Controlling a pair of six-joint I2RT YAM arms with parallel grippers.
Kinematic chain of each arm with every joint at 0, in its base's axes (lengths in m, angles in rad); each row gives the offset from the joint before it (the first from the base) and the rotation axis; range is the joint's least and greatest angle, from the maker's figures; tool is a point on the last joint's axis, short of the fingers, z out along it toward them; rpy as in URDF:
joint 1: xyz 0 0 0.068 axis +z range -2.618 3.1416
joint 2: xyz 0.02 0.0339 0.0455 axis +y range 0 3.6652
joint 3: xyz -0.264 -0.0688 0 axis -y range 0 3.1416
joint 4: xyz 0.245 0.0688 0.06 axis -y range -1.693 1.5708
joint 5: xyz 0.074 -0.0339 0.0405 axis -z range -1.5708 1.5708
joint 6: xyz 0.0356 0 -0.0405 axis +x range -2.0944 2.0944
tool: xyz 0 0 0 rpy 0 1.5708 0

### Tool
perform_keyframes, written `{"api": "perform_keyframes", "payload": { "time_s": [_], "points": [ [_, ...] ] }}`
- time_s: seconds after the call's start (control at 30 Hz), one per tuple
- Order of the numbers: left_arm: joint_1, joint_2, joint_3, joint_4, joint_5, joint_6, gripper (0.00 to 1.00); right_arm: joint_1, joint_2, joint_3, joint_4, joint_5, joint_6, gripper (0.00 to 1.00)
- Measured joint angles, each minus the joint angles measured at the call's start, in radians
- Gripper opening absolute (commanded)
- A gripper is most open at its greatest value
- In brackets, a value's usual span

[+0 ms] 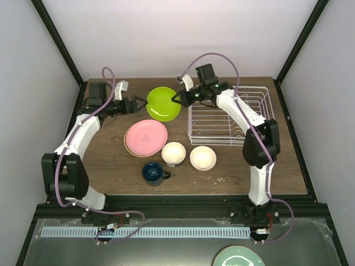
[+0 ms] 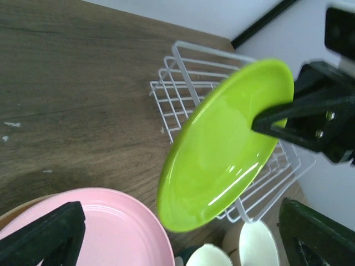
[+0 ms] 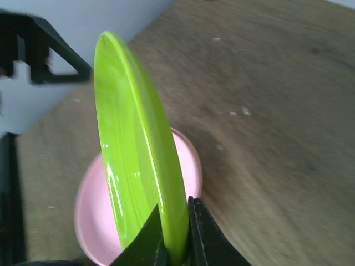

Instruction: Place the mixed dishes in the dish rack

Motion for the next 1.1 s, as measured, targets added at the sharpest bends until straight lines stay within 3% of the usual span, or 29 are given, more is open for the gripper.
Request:
{"api": "perform_keyframes", "payload": {
  "time_s": [0.23,0.6,1.1],
  "points": [
    [0.108,0.045,0.119,-0.056,-0.01,0.013,1.0,-0.044,-0.068,-0.018,-0.045,0.247,-0.236,0.01],
    [0.154,0.068,0.173,-0.106,-0.024,0.045,1.0,-0.261,-0.48,-0.313,0.184,0.455,-0.752,0.01],
    [0.154,0.096,0.173,-0.13,-0.047,0.068,1.0,-0.406,-0.455,-0.394,0.271,0.653,-1.277,0.01]
  ]
}}
